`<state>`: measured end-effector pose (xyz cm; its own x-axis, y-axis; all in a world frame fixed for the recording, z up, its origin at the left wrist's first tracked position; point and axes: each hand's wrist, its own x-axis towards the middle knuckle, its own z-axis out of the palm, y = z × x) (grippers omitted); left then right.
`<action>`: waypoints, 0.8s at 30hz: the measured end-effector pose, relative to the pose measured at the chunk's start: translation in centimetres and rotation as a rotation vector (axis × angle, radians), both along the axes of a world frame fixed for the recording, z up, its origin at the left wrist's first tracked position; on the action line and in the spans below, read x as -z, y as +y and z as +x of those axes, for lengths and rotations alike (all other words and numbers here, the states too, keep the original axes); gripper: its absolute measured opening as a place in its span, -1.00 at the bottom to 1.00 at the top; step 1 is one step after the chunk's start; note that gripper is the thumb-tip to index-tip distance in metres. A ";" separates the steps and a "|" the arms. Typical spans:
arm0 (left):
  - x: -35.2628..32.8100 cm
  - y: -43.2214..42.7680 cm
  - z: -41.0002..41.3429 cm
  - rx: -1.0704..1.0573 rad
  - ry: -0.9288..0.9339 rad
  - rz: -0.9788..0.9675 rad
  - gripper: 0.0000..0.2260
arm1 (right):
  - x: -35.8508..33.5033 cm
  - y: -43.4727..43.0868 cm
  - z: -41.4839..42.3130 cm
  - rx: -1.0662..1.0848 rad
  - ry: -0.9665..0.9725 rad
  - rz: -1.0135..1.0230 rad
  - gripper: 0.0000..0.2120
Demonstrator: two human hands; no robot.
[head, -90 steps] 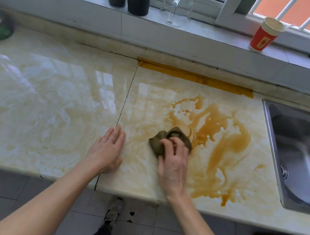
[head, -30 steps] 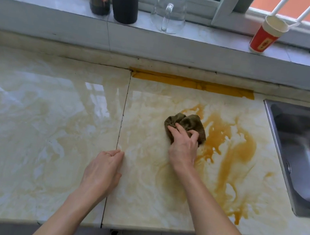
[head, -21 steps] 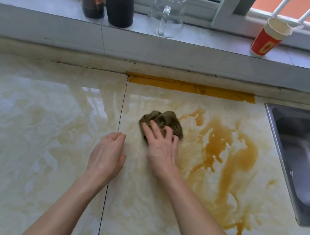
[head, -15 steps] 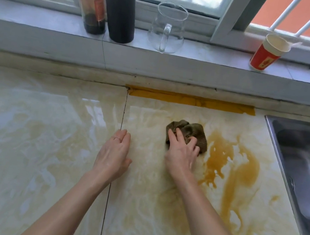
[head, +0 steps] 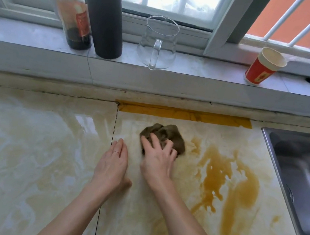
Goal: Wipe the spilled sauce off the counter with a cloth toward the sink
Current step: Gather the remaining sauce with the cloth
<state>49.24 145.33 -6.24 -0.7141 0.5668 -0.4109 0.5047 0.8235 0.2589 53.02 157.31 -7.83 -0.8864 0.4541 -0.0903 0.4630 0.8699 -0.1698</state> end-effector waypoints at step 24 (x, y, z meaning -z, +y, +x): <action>0.1 -0.5 0.0 0.012 -0.003 -0.009 0.05 | 1.0 6.1 3.8 0.292 0.034 -0.006 -0.51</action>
